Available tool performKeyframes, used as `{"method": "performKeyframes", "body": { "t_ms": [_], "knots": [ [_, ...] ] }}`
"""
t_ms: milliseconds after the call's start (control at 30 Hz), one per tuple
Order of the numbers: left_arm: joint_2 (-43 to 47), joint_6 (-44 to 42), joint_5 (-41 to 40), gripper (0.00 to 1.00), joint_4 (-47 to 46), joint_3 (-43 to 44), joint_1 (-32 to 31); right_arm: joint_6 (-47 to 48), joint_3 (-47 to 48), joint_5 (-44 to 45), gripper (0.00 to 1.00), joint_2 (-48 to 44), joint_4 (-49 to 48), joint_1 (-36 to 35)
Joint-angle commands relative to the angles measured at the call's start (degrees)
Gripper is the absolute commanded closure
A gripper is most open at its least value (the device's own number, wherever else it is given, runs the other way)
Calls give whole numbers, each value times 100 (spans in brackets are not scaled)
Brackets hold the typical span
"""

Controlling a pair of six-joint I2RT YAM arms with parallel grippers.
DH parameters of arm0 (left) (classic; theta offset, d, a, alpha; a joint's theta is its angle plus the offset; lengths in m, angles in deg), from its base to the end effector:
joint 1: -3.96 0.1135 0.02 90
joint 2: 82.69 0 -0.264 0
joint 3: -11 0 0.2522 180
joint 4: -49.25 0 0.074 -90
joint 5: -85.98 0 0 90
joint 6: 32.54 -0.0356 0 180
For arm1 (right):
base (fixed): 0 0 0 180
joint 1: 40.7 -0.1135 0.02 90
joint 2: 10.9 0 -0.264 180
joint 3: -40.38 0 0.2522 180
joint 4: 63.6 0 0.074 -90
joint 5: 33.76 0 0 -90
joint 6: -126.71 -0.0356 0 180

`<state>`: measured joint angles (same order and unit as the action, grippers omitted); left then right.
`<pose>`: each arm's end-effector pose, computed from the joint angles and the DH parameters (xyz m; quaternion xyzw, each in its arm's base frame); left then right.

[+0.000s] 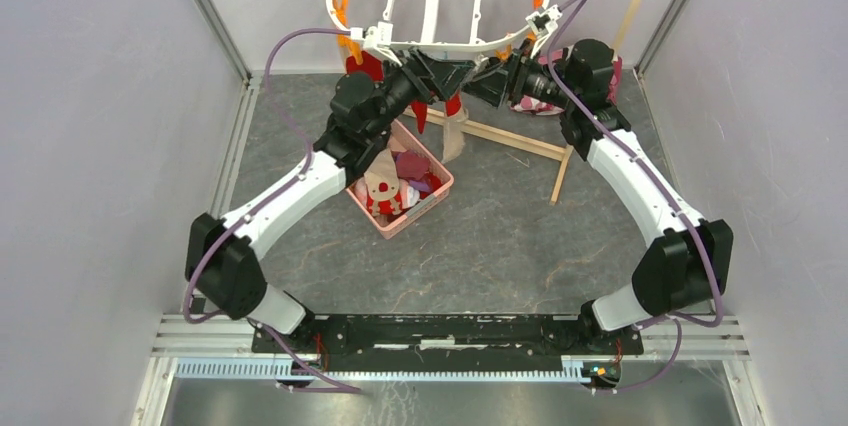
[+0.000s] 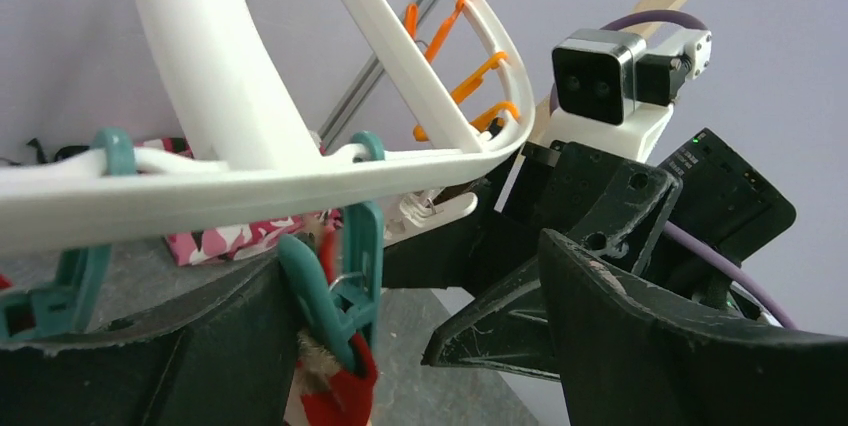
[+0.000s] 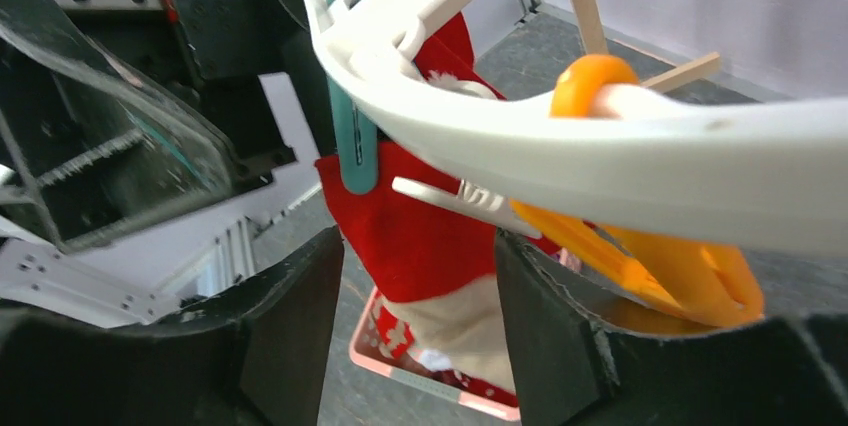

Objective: Clip the socks to the hanger
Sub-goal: Clamp the sock onto the hanger, then pick up the sock from the bin.

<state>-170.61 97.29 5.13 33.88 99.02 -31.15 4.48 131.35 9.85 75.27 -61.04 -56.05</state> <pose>0.2976 -0.2162 0.4069 0.0386 0.6057 -0.5209 0.6002 0.3328 0.1181 0.4019 -0.1873 0.6719 0.5171 0.4961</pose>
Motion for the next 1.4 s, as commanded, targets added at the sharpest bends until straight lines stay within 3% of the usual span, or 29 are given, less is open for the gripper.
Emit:
{"method": "performKeyframes", "body": {
  "t_ms": [0,233,333,633,900,1133,1367],
  "knots": [
    [783,5,-485,12,971,-90,-4,1141,-14,-136,34,-399,519,20],
    [1571,-220,-642,11,1850,-489,-4,2530,-324,-203,30,-673,1577,50],
    [1889,-369,-533,11,2117,-683,-4,3622,-394,-168,30,-819,2252,64],
    [2622,-488,27,10,2260,-1144,13,5844,-838,-408,29,-1270,3699,168],
    [3525,-1135,-503,11,4409,-1504,22,7467,-1708,-475,19,-1869,4256,312],
    [3827,-1171,-1343,15,5178,-2239,39,7398,-2191,-791,18,-1928,4332,634],
    [3024,-1193,-1675,38,5580,-2083,78,7036,-2471,-910,19,-1811,4081,808]
  ]
}}
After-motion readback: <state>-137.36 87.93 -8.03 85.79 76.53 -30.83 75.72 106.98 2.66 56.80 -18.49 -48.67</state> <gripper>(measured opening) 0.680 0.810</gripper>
